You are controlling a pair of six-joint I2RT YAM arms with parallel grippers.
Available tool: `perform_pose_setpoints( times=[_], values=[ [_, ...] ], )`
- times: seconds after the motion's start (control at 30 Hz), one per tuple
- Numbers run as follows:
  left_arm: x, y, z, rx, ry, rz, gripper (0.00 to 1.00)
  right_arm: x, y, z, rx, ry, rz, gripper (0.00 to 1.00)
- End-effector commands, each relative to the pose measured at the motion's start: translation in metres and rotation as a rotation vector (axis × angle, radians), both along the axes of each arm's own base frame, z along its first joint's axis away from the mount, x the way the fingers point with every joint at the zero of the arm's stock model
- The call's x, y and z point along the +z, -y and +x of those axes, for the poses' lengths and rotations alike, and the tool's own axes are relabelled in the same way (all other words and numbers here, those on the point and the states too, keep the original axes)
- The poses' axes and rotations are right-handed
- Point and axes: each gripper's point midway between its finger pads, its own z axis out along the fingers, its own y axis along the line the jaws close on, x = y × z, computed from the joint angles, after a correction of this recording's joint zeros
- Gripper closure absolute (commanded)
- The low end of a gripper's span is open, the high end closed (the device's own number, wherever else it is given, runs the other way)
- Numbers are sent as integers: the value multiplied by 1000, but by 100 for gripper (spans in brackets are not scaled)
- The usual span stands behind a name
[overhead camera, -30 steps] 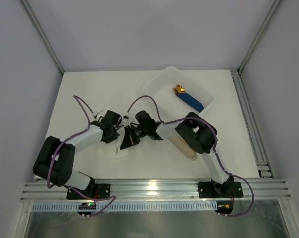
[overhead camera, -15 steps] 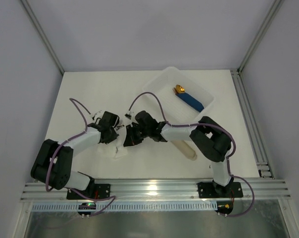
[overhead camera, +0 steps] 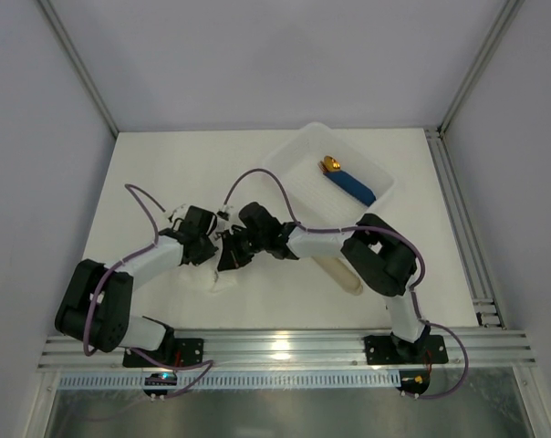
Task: Place the utensils on the paper napkin and roll it up
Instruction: Roll the napkin at the center of the board.
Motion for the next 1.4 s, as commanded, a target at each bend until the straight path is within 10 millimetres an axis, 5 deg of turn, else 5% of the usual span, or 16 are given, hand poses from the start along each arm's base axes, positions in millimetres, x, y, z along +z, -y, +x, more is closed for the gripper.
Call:
perform_pose_setpoints(
  times=[0.0, 0.67, 1.0, 1.37],
  values=[
    [-5, 3, -13, -11, -40, -38, 100, 19, -19, 2, 63, 77, 78, 96],
    [-7, 8, -23, 6, -71, -112, 100, -18, -33, 2, -69, 156, 25, 96],
    [-12, 5, -25, 10, -78, -105, 100, -51, -9, -3, -146, 157, -91, 96],
    [-12, 1, -23, 3, -80, -78, 100, -44, 19, 11, -254, 253, -205, 97]
  ],
)
